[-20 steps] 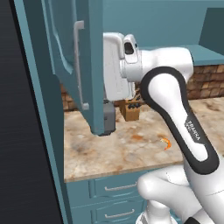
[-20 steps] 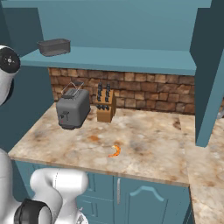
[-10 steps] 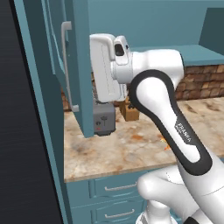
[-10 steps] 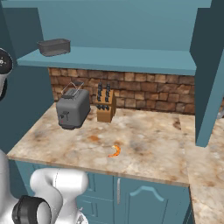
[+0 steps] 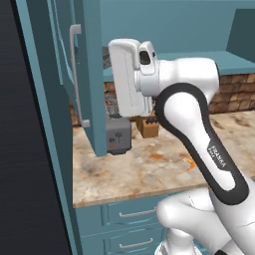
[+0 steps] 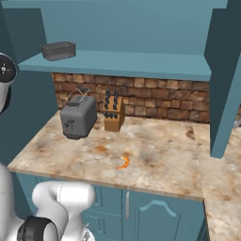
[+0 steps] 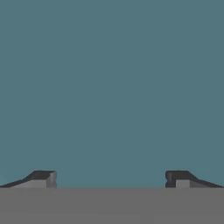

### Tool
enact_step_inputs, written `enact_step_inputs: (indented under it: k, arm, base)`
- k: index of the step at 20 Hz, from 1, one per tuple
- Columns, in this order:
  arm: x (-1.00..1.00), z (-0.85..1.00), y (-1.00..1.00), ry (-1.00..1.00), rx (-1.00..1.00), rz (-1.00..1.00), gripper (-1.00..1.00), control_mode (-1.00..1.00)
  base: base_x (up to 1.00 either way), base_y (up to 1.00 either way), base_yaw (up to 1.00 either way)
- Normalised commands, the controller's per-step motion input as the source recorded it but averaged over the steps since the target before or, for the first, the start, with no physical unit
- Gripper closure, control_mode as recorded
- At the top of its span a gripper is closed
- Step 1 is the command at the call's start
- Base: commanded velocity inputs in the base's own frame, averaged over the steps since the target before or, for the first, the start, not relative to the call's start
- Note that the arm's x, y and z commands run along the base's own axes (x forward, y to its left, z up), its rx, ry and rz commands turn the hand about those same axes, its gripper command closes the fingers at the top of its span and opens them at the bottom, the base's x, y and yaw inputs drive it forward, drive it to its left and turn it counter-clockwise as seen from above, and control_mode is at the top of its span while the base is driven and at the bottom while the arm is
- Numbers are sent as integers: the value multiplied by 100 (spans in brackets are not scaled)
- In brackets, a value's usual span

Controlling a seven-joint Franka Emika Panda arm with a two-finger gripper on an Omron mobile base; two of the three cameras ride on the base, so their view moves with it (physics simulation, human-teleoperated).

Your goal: Retrieve the tupperware from the cabinet, then place the raw meat into the tupperware to avoid contamination.

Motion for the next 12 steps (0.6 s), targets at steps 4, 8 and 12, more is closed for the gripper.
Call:
enact_step_inputs:
  k: [4, 8, 12]
  arm:
    - [-5, 15, -49, 4, 0, -15, -100, -100]
    - [0, 18, -52, 10, 0, -22, -100, -100]
    - [0, 19, -55, 19, 1, -26, -100, -100]
  base:
    - [0, 0, 0]
    - [0, 0, 0]
    - [0, 0, 0]
